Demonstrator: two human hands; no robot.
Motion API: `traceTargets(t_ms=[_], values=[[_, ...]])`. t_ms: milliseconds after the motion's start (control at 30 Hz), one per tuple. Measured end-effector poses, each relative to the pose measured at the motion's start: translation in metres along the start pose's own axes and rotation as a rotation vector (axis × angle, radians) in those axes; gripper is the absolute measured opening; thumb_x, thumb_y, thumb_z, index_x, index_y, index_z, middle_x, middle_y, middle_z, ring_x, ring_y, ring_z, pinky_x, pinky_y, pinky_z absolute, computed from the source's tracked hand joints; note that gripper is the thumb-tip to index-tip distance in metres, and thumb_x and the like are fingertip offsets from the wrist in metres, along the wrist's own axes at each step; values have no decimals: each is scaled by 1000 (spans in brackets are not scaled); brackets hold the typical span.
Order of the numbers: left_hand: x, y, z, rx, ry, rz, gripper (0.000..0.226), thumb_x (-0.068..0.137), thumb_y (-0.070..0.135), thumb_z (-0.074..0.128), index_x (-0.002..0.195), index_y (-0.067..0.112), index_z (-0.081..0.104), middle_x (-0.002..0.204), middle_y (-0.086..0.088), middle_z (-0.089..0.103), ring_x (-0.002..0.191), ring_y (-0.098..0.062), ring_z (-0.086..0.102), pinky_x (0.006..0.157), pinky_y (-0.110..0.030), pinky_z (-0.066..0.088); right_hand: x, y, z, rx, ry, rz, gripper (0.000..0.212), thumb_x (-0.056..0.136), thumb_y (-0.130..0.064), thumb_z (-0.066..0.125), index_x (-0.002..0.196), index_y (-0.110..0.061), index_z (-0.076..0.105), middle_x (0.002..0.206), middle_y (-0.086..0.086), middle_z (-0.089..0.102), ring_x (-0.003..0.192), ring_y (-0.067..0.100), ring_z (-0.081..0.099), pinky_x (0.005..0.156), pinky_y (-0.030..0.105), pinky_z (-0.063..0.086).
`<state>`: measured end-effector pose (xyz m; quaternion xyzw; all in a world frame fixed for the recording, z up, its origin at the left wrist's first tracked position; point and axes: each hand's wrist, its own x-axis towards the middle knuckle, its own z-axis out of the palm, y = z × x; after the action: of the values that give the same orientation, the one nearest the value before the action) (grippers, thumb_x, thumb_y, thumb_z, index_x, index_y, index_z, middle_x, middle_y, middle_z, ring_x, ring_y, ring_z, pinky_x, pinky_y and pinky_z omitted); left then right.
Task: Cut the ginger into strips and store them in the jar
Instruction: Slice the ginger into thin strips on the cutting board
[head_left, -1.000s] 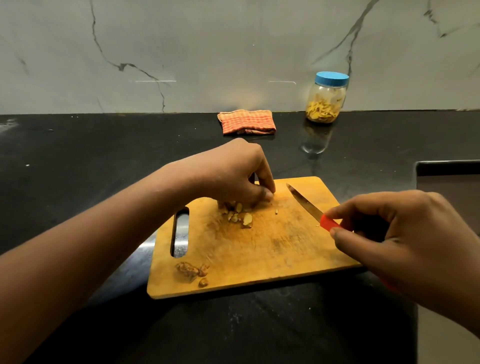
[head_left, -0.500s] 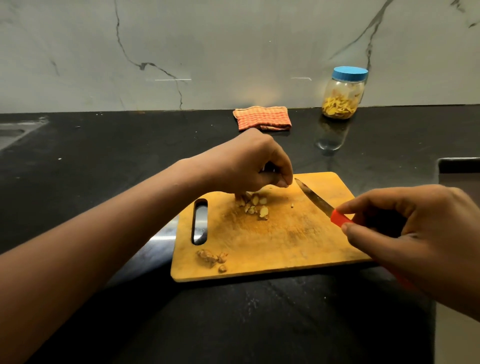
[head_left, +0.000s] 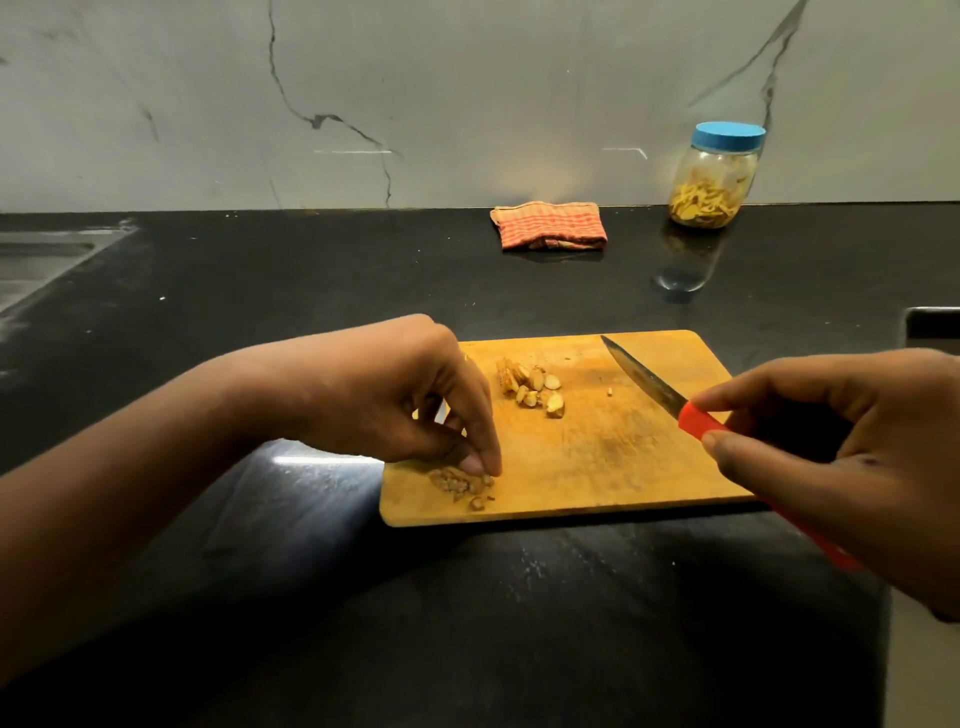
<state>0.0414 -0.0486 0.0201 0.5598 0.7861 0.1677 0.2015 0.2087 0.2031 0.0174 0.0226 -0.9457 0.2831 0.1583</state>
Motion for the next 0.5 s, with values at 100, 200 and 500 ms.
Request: traceTargets(t_ms=[100, 200, 500], values=[[2, -1, -3, -34, 42, 20, 13, 80, 30, 78, 93, 31, 79, 91, 10, 74, 85, -20, 68, 72, -40, 55, -2, 0, -2, -6, -9, 8, 20, 71, -38, 72, 90, -40, 70, 73, -16, 67, 61, 8, 66, 50, 28, 56], [8, -1, -11, -53, 89, 17, 14, 80, 29, 77, 94, 29, 78, 90, 11, 74, 84, -19, 68, 71, -35, 55, -4, -1, -2, -18, -8, 14, 19, 70, -39, 72, 90, -40, 70, 72, -16, 67, 60, 8, 66, 49, 27, 55], [60, -3, -7, 174, 110, -104, 38, 82, 42, 72, 119, 35, 68, 117, 15, 63, 105, -6, 58, 85, -28, 52, -8, -1, -3, -16, 1, 32, 18, 69, -37, 71, 87, -40, 71, 71, -19, 67, 61, 4, 65, 50, 20, 50]])
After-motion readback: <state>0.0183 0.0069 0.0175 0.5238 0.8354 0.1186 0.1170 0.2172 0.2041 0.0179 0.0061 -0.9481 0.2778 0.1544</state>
